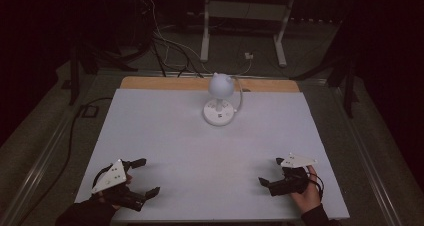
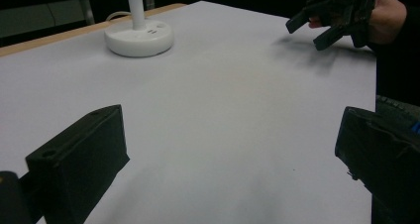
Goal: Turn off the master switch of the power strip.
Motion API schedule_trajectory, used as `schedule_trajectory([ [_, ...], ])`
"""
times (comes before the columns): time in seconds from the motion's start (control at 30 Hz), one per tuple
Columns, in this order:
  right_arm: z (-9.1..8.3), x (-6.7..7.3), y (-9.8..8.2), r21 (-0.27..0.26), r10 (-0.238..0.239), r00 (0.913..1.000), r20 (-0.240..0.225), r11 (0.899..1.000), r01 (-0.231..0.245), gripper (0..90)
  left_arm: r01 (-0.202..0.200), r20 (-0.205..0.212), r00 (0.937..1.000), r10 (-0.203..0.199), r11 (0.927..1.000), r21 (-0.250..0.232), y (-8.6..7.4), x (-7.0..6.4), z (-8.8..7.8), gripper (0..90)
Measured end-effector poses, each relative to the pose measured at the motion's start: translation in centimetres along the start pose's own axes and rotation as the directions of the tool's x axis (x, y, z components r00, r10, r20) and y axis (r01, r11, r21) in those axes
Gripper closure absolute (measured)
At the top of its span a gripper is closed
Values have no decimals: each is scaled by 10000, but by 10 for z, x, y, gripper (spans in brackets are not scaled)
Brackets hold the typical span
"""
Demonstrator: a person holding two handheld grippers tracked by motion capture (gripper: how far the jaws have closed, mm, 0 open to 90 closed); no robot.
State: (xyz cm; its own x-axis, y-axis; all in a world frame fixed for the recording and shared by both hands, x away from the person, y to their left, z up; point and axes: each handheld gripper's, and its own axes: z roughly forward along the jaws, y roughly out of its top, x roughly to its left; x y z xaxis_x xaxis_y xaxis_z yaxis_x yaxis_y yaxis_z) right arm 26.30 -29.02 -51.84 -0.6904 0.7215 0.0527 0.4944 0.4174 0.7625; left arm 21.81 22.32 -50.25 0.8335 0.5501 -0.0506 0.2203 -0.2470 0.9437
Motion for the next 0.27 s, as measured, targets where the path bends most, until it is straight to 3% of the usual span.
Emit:
schedule_trajectory([
  [0.27,4,-3,-1,161,11,10000,-75,9999,-10,0,18,11,10000,-18,10000,-21,0,0,0,3],
])
